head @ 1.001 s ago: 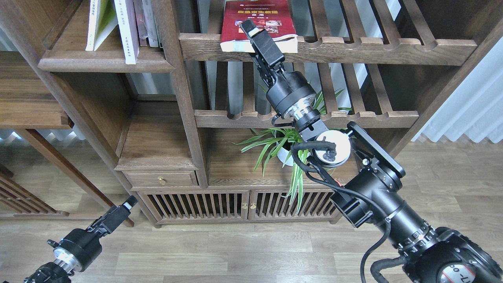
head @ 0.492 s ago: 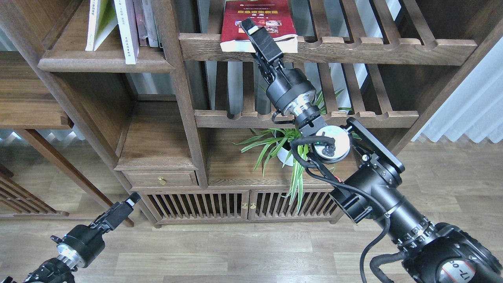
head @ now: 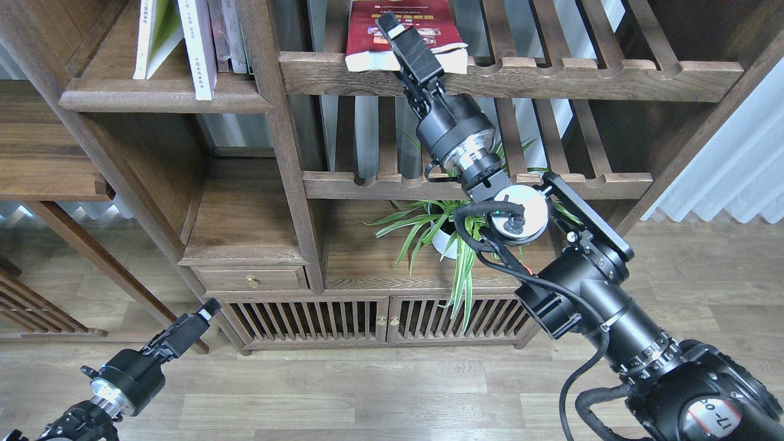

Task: Organize books on shelf

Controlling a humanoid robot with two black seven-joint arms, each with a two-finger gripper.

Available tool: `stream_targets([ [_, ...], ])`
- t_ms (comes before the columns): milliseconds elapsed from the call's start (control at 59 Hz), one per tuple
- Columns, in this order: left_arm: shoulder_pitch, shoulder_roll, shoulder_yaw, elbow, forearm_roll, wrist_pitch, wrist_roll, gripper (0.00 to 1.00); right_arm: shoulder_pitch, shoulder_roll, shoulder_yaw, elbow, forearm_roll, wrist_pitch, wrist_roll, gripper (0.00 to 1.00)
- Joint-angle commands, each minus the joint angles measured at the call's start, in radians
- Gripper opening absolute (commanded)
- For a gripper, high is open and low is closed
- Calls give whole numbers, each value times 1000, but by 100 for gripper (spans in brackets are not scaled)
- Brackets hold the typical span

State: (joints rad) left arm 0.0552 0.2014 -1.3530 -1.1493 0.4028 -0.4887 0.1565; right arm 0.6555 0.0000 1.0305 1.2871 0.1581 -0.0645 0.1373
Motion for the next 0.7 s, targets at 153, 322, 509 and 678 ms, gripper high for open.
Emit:
stream_targets([
  [153, 0, -2, 0, -1, 1, 0, 0, 99, 4, 0, 0, -2, 0, -24, -1, 97],
  [322, -5, -2, 0, -3, -1, 0, 0, 99, 3, 0, -1, -2, 0, -26, -1, 94],
  [509, -8, -2, 2, -4, 1, 0, 0, 99, 1, 0, 2, -2, 0, -26, 1, 68],
  [678, -9, -2, 0, -7, 1, 0, 0, 99, -5, 0, 0, 0, 1, -20, 2, 45],
])
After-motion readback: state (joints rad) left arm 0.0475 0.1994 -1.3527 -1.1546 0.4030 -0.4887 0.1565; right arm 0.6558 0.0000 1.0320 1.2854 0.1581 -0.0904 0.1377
